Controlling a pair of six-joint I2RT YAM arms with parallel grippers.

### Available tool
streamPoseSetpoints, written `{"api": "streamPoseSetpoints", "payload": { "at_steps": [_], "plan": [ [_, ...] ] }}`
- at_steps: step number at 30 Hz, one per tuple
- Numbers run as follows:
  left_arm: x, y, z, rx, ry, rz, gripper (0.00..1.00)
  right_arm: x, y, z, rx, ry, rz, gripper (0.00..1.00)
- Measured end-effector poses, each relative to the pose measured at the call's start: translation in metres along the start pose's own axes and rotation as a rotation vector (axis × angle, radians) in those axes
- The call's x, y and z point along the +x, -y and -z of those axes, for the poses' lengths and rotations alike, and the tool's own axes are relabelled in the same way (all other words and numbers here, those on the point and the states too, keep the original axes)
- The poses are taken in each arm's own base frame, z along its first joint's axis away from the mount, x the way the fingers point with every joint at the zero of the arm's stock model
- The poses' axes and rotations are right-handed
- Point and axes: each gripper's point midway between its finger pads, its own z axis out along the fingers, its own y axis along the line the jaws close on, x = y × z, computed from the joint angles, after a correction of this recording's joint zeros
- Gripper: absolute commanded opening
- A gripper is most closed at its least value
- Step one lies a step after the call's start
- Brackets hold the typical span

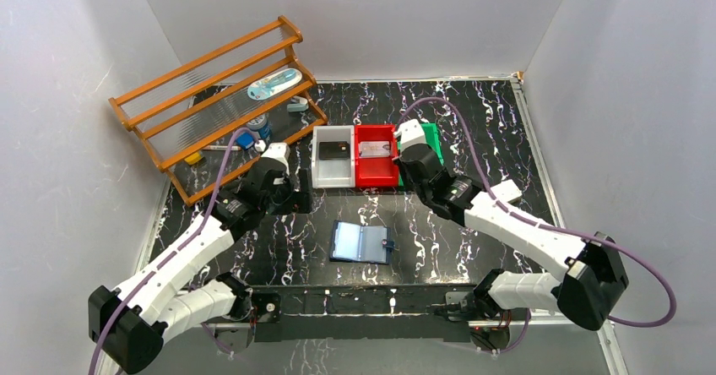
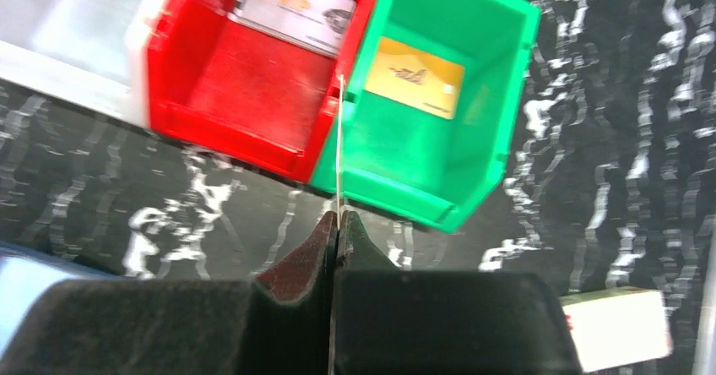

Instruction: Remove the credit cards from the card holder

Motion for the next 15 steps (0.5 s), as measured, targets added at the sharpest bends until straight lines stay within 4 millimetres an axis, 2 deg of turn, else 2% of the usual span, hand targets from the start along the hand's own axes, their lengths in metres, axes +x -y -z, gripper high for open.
{"api": "streamPoseSetpoints", "payload": {
  "at_steps": [6, 10, 15],
  "plan": [
    [0.004, -0.029, 0.004, -0.121, -0.002, -0.074, 0.98, 0.006, 0.029, -0.014, 0.087, -0.042, 0.285, 0.00],
    [0.009, -0.036, 0.006, -0.134, 0.009, -0.083, 0.98, 0.014, 0.047, -0.034, 0.087, -0.093, 0.442, 0.00],
    [0.008, -0.041, 0.007, -0.149, 0.025, -0.085, 0.98, 0.038, 0.062, -0.062, 0.006, -0.202, 0.603, 0.00]
  ]
}}
